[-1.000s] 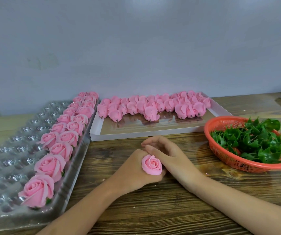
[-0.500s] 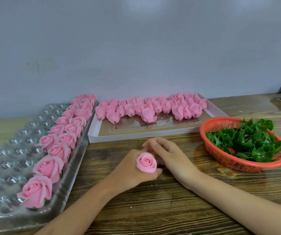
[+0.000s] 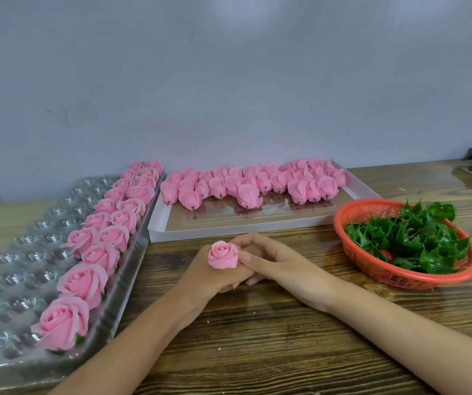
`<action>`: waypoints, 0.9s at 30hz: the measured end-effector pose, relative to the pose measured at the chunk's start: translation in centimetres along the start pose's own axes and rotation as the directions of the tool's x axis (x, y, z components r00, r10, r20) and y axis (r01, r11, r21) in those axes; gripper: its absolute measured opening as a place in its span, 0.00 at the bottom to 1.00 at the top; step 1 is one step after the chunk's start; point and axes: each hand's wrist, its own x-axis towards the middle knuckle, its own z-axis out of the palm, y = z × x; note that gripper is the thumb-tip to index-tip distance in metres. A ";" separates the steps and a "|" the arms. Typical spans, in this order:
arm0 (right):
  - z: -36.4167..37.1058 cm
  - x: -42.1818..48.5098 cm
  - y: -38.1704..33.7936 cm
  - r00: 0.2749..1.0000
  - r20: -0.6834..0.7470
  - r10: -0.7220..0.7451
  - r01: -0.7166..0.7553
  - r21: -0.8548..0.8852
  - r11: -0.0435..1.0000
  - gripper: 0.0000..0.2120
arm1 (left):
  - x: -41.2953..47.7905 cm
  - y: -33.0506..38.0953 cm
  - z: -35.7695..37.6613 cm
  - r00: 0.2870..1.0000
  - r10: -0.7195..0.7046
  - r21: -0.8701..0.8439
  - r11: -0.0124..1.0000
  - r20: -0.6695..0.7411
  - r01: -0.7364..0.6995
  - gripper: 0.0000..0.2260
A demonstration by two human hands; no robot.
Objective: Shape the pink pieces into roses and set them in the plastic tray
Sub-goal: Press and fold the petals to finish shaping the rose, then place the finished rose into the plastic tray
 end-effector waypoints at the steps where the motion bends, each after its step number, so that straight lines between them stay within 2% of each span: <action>1: -0.3 0.0 0.1 1.000 0.018 0.005 -0.006 0.039 0.999 0.17 | 0.0 -0.1 -0.1 1.000 0.005 -0.010 1.000 0.001 -0.005 0.11; 4: -0.9 0.1 0.4 0.999 0.033 0.019 -0.025 0.207 0.978 0.19 | 0.1 -0.3 -0.2 1.000 0.014 -0.056 0.998 -0.014 -0.015 0.14; 7: -0.9 0.3 0.6 0.999 0.002 0.041 -0.039 0.329 0.944 0.14 | 0.1 -0.3 -0.1 0.997 0.020 -0.098 0.995 -0.069 -0.027 0.15; 11: -1.0 0.3 0.8 0.999 -0.025 0.048 -0.034 0.400 0.916 0.14 | -0.2 0.1 -0.1 0.988 -0.009 -0.151 0.988 -0.156 -0.014 0.10; 13: -1.0 0.2 0.8 0.999 -0.029 0.045 -0.028 0.418 0.908 0.13 | -0.6 0.9 -0.4 0.991 -0.028 -0.236 0.972 -0.128 -0.003 0.06; 15: -1.0 0.2 0.9 0.999 -0.027 0.041 -0.026 0.420 0.907 0.12 | -1.1 2.0 -1.0 0.995 -0.019 -0.310 0.951 -0.095 -0.011 0.06; 17: -1.0 0.2 0.9 0.999 -0.025 0.041 -0.027 0.418 0.908 0.12 | -2.1 3.4 -2.0 0.995 -0.011 -0.244 0.970 -0.104 -0.015 0.09; 19: -1.0 0.3 1.0 0.999 -0.025 0.039 -0.025 0.411 0.911 0.12 | -3.4 4.8 -3.5 0.992 -0.009 -0.093 0.996 -0.126 -0.002 0.15; 22: -1.0 0.3 1.0 0.999 -0.021 0.039 -0.027 0.391 0.920 0.11 | -5.5 6.8 -7.2 0.973 0.077 0.257 0.966 -0.219 -0.019 0.15; 24: -1.0 0.3 1.0 0.999 -0.020 0.033 -0.023 0.380 0.925 0.11 | -6.7 7.7 -10.6 0.915 0.176 0.396 0.918 -0.364 -0.019 0.16; 27: -1.0 0.2 1.0 0.999 -0.022 0.027 -0.017 0.378 0.926 0.10 | -8.5 7.2 -16.3 0.815 0.268 0.456 0.890 -0.514 -0.005 0.17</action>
